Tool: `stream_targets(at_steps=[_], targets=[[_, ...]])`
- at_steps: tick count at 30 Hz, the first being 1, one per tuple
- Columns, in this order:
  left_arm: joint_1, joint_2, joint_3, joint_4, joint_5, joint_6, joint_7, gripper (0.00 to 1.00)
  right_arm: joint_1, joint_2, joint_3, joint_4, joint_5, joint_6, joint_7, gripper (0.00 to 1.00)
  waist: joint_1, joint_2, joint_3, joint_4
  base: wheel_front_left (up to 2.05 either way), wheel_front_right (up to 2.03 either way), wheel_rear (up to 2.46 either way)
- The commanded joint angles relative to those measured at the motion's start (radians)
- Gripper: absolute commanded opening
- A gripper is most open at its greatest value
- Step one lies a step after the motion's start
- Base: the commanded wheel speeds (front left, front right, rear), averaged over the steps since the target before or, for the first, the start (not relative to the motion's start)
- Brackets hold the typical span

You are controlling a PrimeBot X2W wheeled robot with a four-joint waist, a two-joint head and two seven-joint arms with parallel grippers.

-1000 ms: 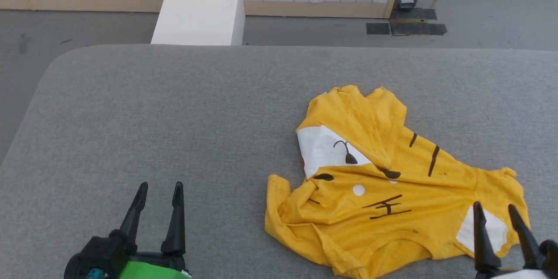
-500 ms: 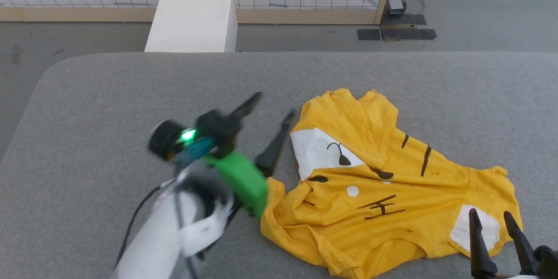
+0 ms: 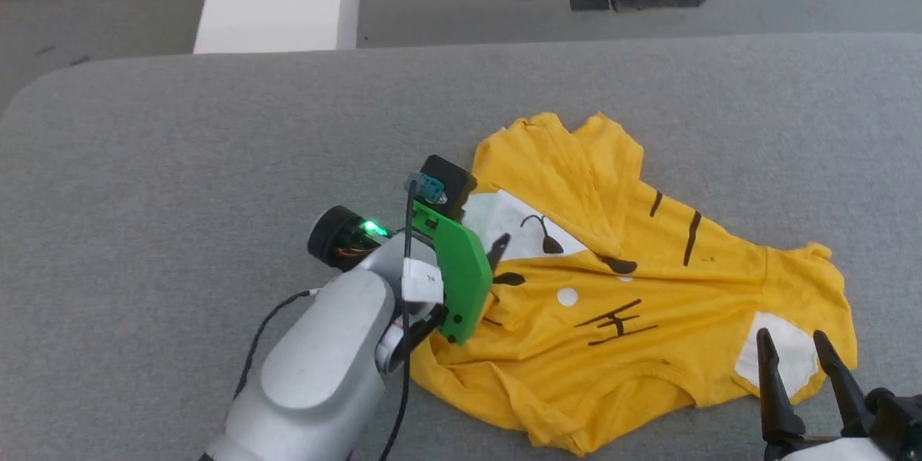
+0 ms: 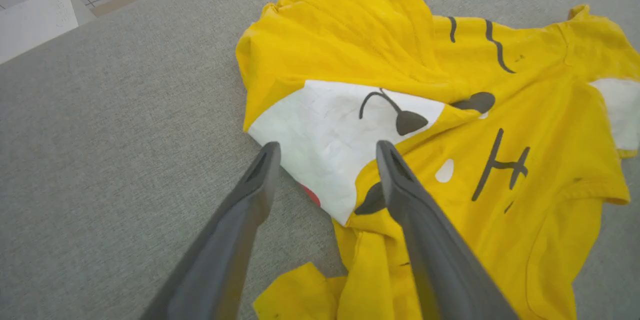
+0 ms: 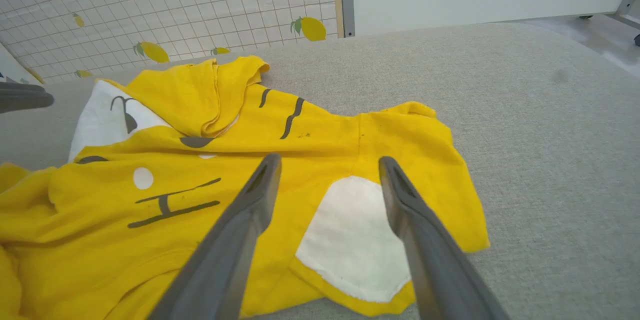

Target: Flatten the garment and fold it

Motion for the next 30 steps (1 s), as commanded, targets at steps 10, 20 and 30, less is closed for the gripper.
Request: stream_targets(at_steps=[10,20,30], targets=[[-0.053,-0.009,0.014,0.181,-0.008,0.015,-0.054,1.0,-0.041,0.001,0.007,-0.004,0.003,-0.002,-0.022,1.0,0.0,0.0,0.101,-0.086,0.0,0.0,0.0],[-0.096,0.013,-0.001,0.249,-0.034,-0.019,-0.119,0.0,-0.044,0.001,-0.01,0.002,0.008,-0.002,-0.031,1.0,0.0,0.0,0.099,-0.083,0.0,0.0,0.0],[-0.251,0.194,0.143,0.2,-0.03,0.045,-0.19,0.0,-0.053,0.001,0.003,-0.01,0.004,-0.002,-0.032,1.0,0.0,0.0,0.152,-0.113,0.0,0.0,0.0]])
